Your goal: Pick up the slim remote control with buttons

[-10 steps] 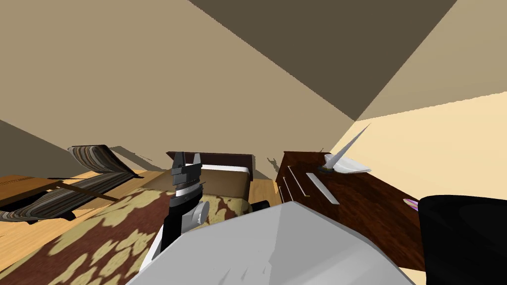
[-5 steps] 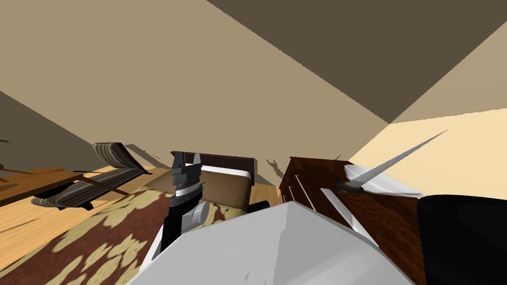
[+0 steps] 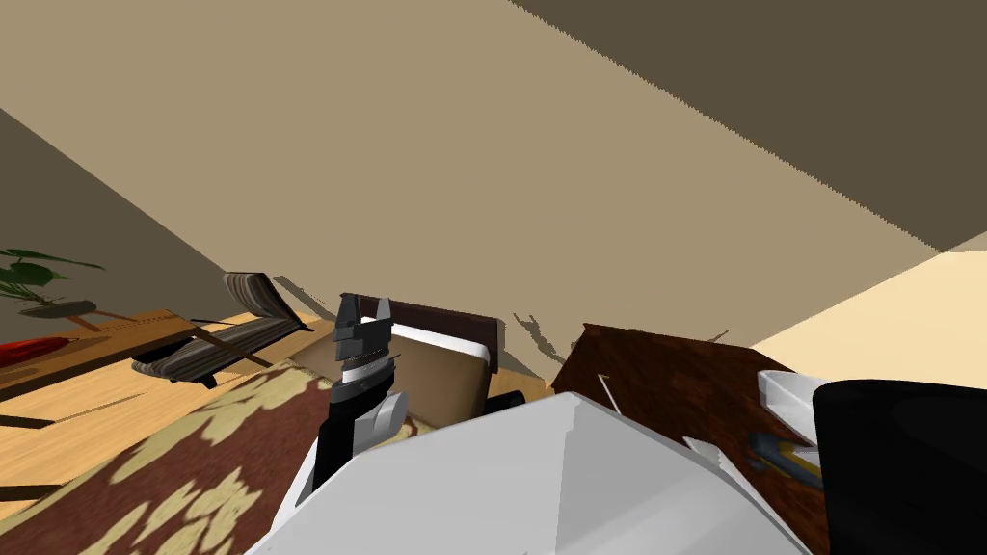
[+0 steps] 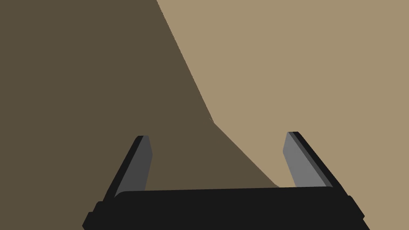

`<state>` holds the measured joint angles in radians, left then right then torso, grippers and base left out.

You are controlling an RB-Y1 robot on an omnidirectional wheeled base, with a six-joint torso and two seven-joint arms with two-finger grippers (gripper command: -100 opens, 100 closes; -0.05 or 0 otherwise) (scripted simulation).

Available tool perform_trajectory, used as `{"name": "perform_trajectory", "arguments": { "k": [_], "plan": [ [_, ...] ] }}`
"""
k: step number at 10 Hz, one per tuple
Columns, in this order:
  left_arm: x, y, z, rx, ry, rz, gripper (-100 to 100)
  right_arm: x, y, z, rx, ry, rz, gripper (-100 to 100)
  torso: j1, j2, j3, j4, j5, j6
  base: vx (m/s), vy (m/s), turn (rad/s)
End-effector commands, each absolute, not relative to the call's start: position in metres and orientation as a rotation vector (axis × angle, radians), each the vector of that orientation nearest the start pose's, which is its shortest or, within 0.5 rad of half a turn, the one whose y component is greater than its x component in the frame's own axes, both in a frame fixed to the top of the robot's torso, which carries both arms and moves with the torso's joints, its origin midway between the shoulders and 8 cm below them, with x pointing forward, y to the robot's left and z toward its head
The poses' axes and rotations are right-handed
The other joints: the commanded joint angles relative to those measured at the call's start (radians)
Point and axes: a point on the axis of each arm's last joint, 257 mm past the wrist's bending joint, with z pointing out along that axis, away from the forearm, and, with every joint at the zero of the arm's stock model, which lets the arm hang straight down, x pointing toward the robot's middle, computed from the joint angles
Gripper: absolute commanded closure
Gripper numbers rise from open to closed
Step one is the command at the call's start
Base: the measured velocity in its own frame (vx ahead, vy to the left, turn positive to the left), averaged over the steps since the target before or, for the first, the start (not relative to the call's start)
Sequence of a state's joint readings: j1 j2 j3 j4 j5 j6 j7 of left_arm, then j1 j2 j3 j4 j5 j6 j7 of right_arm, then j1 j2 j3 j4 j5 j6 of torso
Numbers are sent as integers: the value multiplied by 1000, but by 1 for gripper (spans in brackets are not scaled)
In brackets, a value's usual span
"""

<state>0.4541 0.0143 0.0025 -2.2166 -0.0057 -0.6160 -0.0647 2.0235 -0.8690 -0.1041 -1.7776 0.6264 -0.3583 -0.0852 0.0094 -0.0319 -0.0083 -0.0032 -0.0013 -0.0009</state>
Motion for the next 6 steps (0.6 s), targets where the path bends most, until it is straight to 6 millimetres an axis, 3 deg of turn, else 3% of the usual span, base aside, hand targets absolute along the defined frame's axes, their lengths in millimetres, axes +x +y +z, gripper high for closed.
{"name": "perform_trajectory", "arguments": {
  "k": [1,4,6],
  "plan": [
    [339,272,33,-545,574,-1273,0,-320,-429,-285,838,3083,-46,-100,0,0,0,0,0,0,258,-104,145],
    [339,272,33,-545,574,-1273,0,-297,-438,-294,769,3068,-41,-100,0,-2,-1,-1,0,0,222,-105,153],
    [339,272,33,-545,574,-1273,0,-296,-437,-295,767,3065,-40,-100,-2,0,0,0,0,0,128,-107,71]
  ]
}}
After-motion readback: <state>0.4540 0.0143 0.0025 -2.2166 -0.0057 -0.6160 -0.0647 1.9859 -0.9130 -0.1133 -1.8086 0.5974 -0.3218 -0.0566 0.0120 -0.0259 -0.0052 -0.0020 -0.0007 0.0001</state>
